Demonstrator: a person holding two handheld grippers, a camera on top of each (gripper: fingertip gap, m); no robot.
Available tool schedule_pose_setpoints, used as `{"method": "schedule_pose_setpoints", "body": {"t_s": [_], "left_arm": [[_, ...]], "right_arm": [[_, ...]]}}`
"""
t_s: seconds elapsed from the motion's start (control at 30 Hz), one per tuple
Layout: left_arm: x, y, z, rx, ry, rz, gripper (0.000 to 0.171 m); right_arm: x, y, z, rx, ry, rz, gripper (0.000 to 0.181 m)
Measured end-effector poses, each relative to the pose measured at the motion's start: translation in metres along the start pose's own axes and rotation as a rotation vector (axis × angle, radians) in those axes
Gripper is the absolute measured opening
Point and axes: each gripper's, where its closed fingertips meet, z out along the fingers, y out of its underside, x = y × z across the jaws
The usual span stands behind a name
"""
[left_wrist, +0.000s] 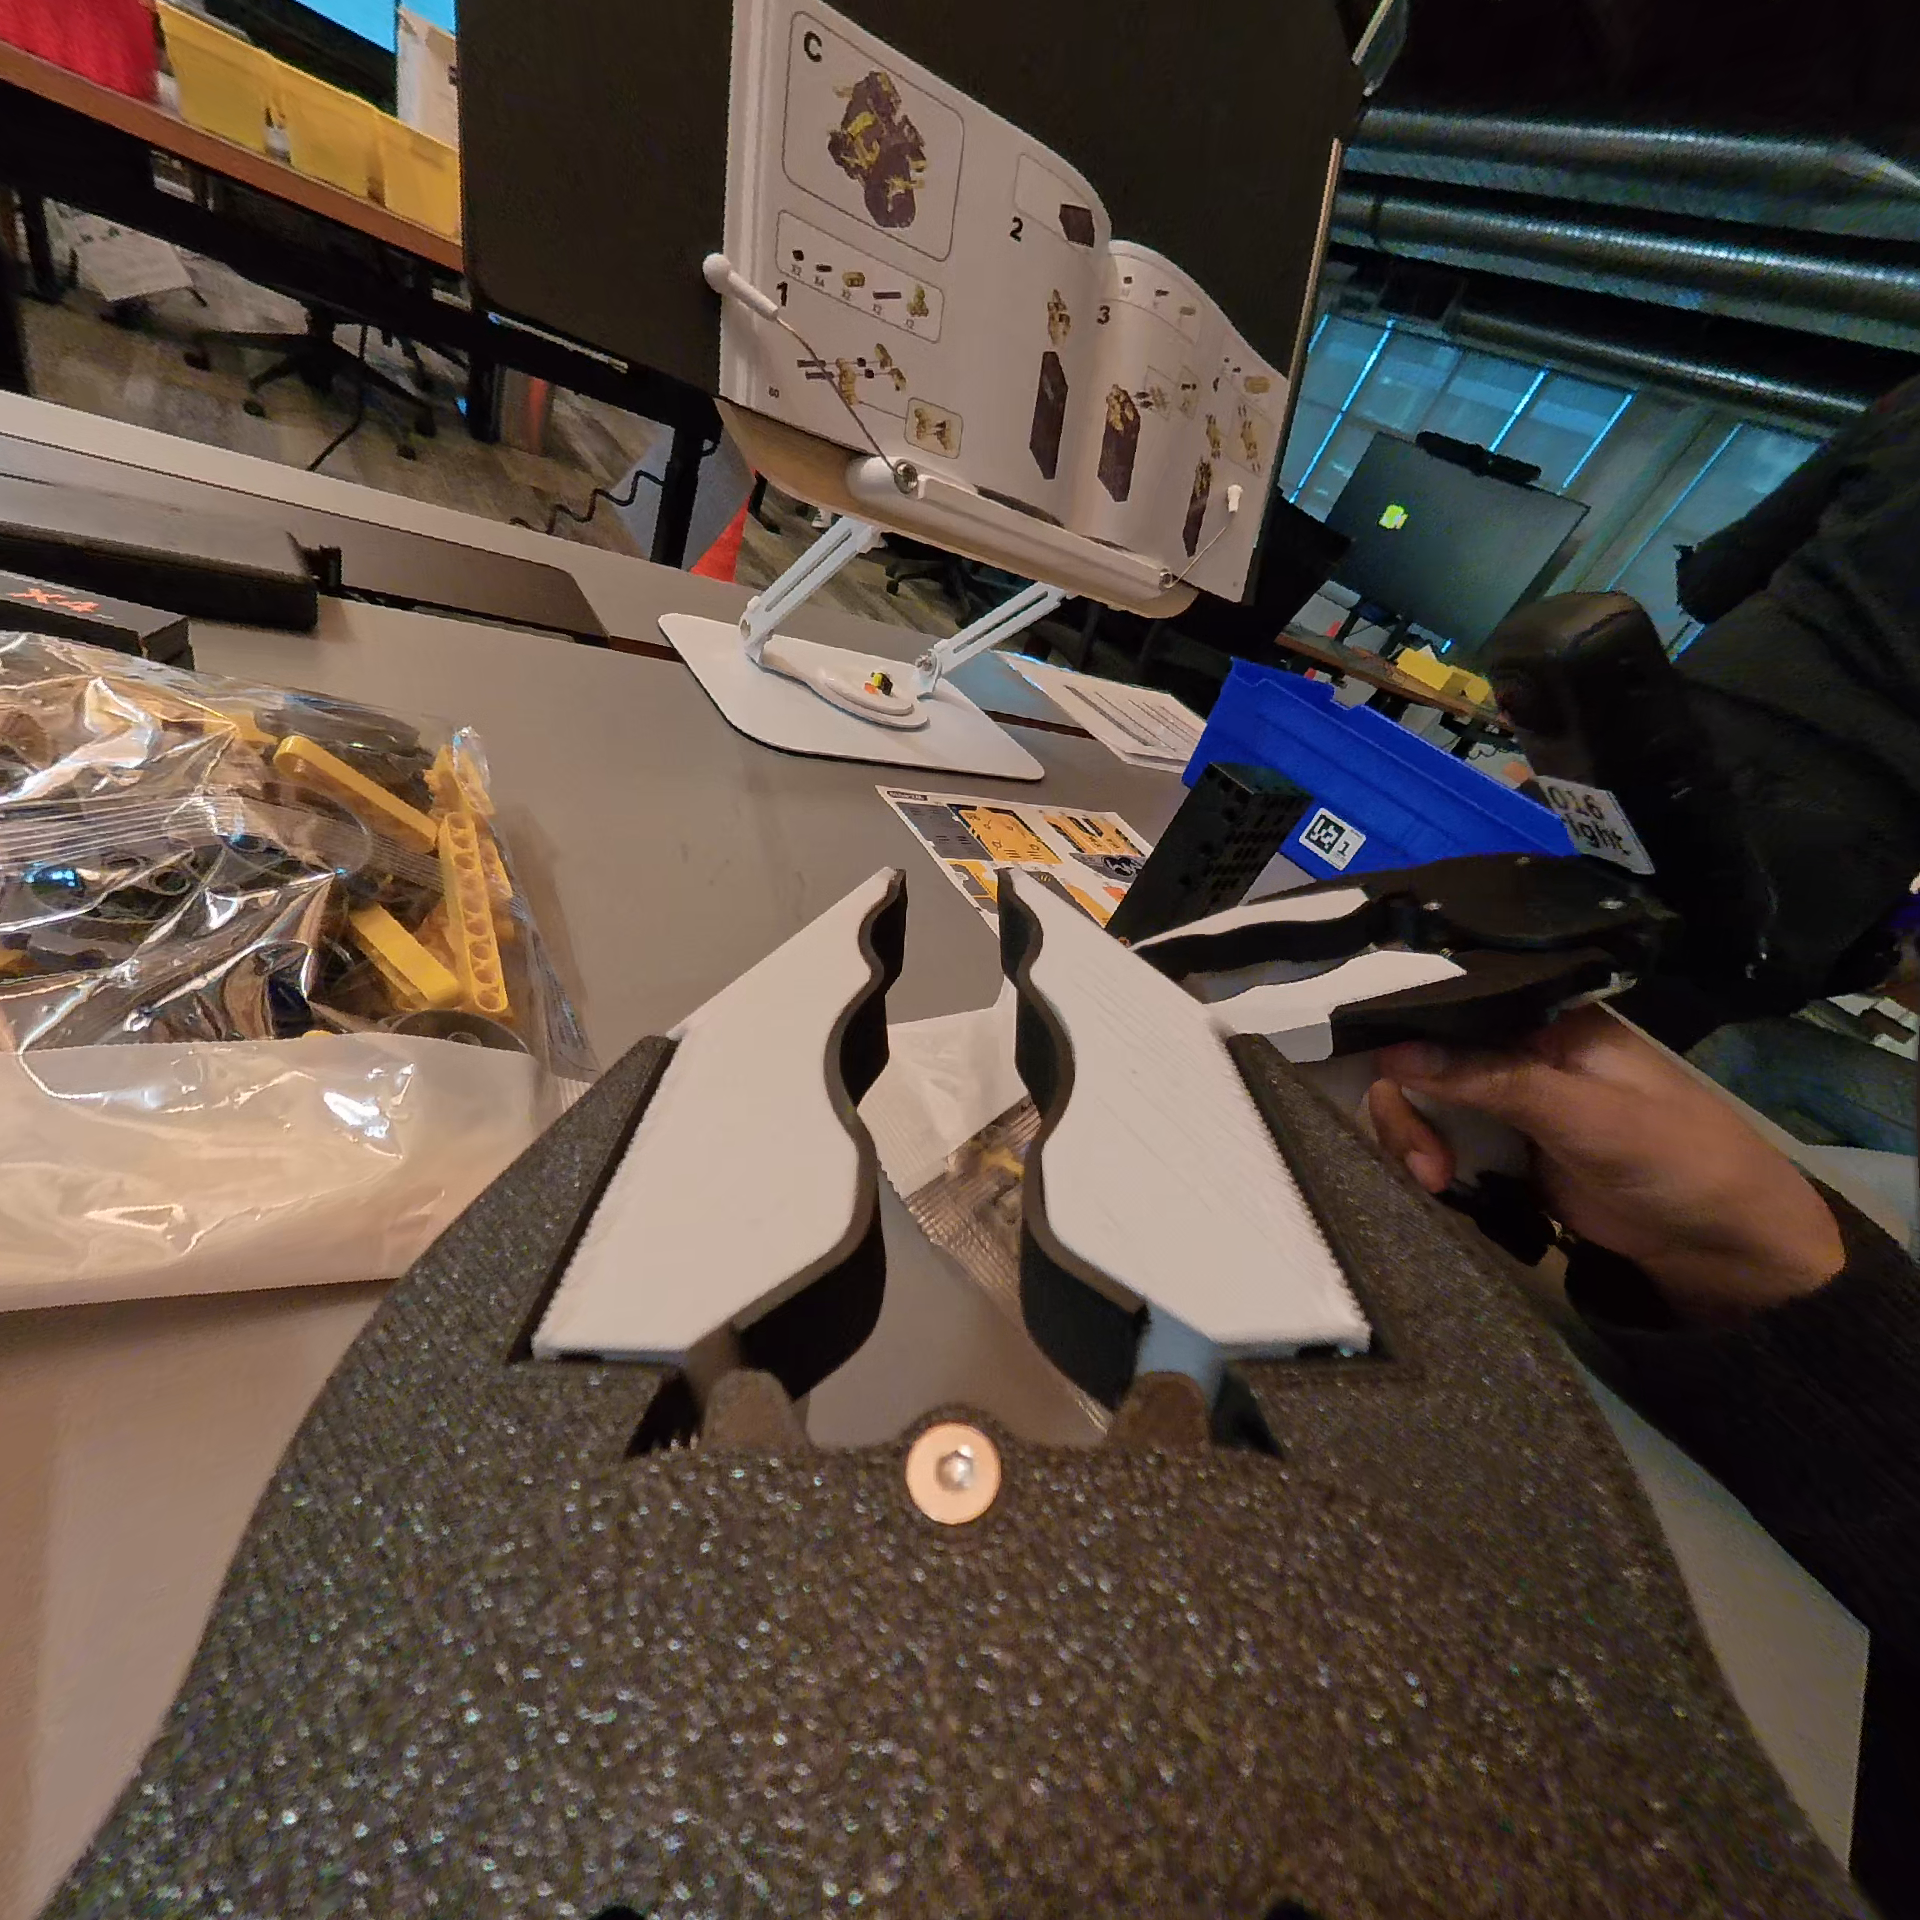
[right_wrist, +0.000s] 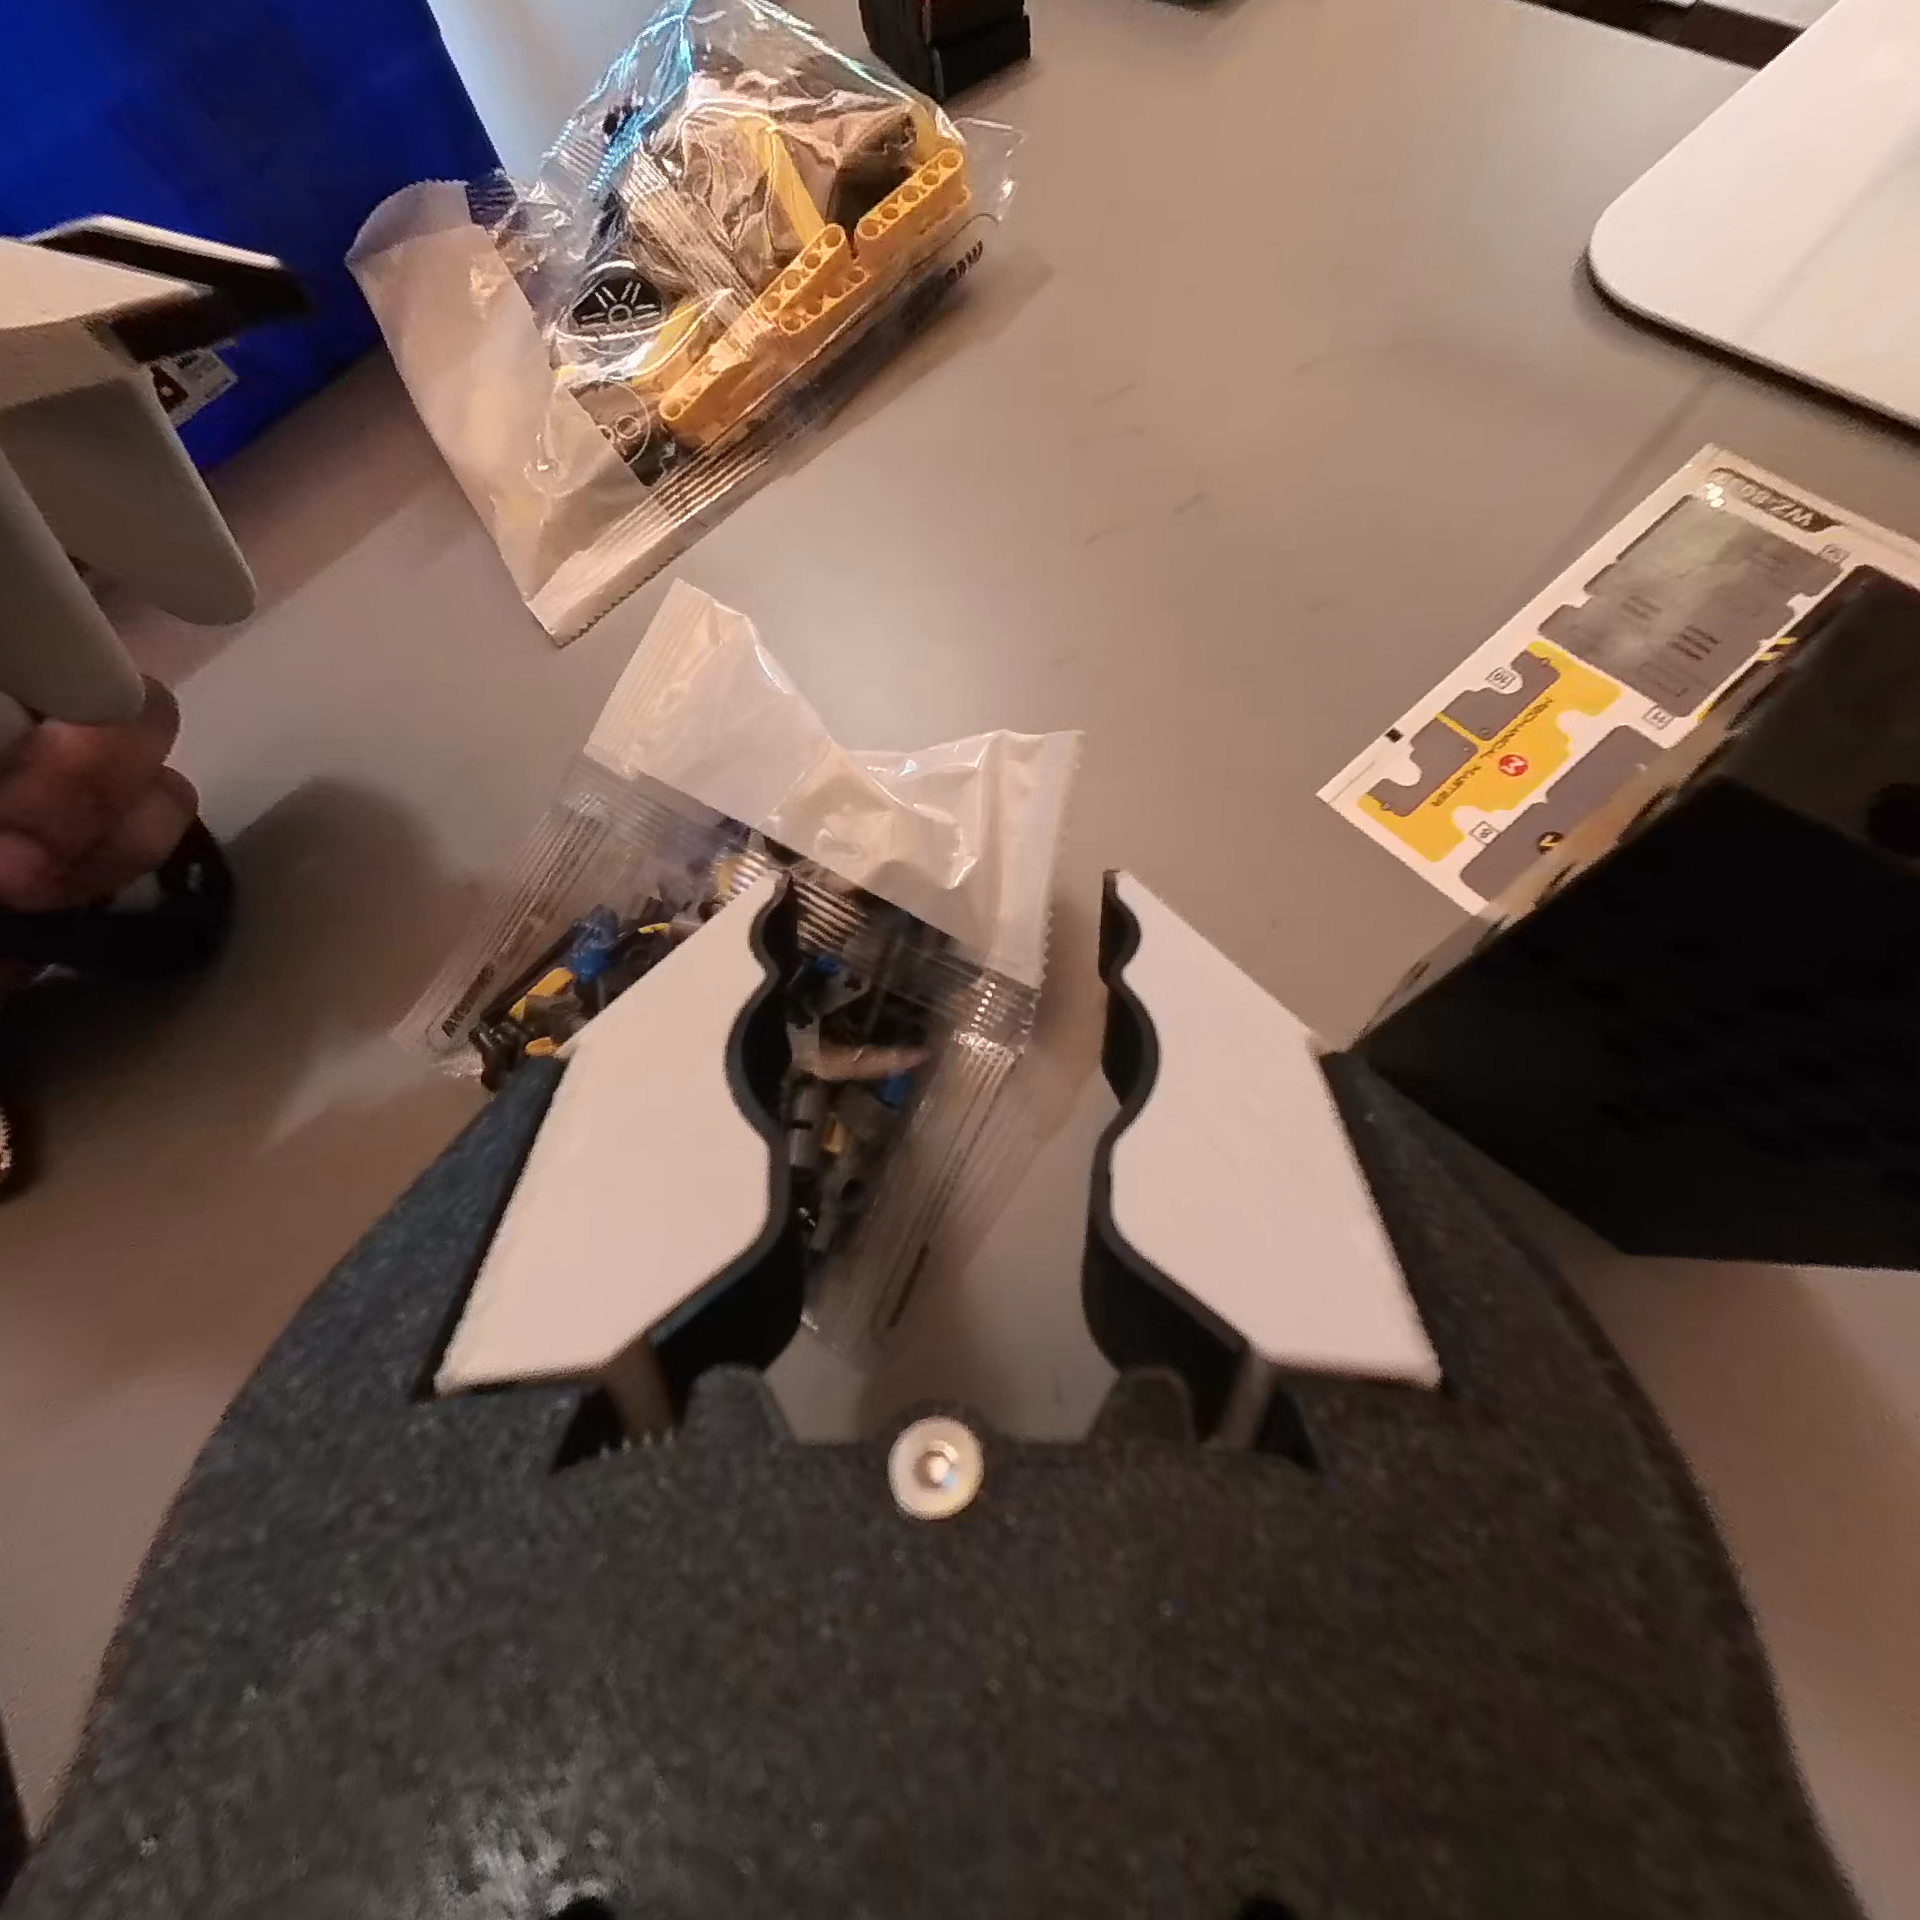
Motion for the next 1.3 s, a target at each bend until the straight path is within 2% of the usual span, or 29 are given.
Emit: {"method": "schedule_pose_setpoints", "body": {"t_s": [0.73,1.03,1.2,1.3], "left_arm": [[0.000,0.000,0.000,-0.001,0.003,-0.002,0.016],[0.001,0.001,0.000,-0.003,0.008,0.001,0.017],[0.021,0.011,0.005,-0.063,0.094,0.052,0.016],[0.034,0.019,0.008,-0.105,0.130,0.121,0.016]], "right_arm": [[-0.006,0.002,0.003,-0.007,-0.079,0.058,0.057],[-0.005,-0.002,0.000,0.014,-0.070,0.047,0.057],[0.002,-0.009,-0.009,0.050,-0.029,0.022,0.057],[-0.006,0.003,-0.009,-0.014,-0.112,0.042,0.058]]}}
